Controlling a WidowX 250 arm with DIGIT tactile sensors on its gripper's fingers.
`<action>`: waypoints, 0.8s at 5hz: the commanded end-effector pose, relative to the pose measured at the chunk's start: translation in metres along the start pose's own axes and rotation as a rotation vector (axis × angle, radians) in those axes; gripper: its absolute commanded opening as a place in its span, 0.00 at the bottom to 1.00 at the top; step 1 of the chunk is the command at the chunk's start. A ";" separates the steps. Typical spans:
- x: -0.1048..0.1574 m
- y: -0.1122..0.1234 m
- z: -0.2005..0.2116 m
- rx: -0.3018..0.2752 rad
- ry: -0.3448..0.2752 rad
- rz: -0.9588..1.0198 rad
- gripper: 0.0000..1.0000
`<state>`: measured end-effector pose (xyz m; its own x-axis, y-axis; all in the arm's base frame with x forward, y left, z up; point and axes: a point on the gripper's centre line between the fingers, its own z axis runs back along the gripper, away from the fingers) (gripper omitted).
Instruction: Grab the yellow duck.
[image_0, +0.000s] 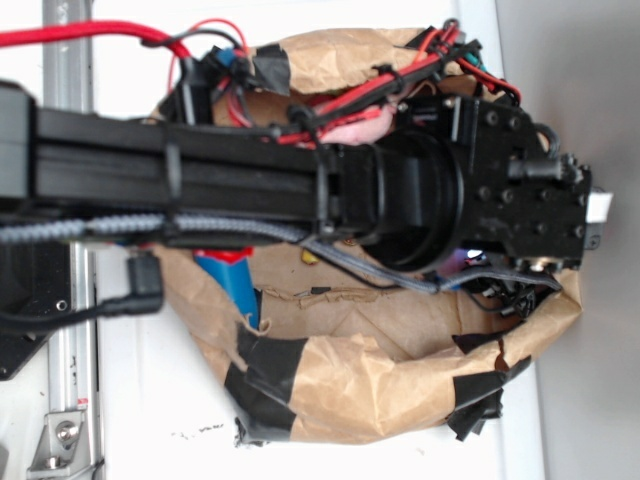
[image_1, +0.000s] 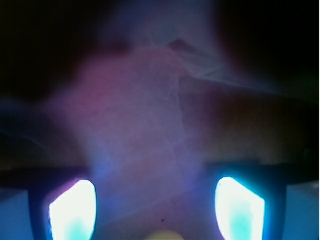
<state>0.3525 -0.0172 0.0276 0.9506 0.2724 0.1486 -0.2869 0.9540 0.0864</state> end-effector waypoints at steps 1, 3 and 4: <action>-0.057 -0.034 0.006 -0.051 0.107 -0.143 1.00; -0.071 -0.021 0.013 -0.030 0.107 -0.132 1.00; -0.065 -0.020 -0.001 0.001 0.116 -0.115 0.00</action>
<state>0.2974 -0.0594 0.0166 0.9871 0.1596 0.0142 -0.1602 0.9829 0.0908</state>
